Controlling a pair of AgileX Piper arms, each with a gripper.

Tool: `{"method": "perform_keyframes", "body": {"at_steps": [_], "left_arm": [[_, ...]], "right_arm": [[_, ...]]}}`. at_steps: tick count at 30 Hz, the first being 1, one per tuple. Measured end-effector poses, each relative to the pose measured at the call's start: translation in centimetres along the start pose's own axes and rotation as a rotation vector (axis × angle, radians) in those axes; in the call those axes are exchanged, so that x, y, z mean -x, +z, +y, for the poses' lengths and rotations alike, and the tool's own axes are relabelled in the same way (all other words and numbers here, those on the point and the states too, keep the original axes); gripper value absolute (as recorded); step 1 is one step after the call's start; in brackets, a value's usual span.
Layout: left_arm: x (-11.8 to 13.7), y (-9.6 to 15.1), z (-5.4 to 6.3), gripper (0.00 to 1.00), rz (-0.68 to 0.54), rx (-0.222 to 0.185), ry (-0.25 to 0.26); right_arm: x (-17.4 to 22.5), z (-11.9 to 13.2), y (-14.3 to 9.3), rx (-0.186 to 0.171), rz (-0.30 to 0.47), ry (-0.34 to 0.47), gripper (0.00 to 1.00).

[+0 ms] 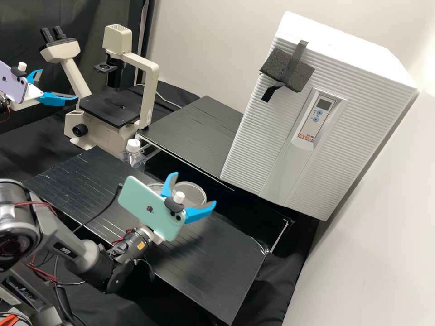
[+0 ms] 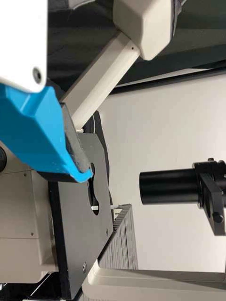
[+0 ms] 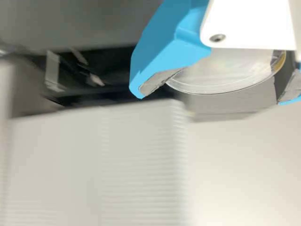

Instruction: Close the petri dish lid.

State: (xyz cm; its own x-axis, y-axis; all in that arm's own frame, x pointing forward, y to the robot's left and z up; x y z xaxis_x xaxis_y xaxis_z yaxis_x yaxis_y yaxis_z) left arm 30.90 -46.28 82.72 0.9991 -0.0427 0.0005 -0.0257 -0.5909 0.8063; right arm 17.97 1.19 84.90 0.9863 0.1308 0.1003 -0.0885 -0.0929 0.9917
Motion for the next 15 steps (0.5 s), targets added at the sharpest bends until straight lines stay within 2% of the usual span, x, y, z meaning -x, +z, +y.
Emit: {"method": "perform_keyframes", "body": {"at_steps": [7,9,15], "left_arm": [[0.0,0.0,0.0,1.0,0.0,0.0,0.0],[0.0,0.0,0.0,1.0,0.0,0.0,0.0],[0.0,0.0,0.0,1.0,0.0,0.0,0.0]], "right_arm": [[-0.3,-2.6,-2.3,0.083,0.104,-0.076,0.0],[-0.4,-3.0,-2.5,0.112,0.112,-0.087,0.0],[-0.2,-4.2,-2.8,0.157,0.117,-0.118,0.0]]}}
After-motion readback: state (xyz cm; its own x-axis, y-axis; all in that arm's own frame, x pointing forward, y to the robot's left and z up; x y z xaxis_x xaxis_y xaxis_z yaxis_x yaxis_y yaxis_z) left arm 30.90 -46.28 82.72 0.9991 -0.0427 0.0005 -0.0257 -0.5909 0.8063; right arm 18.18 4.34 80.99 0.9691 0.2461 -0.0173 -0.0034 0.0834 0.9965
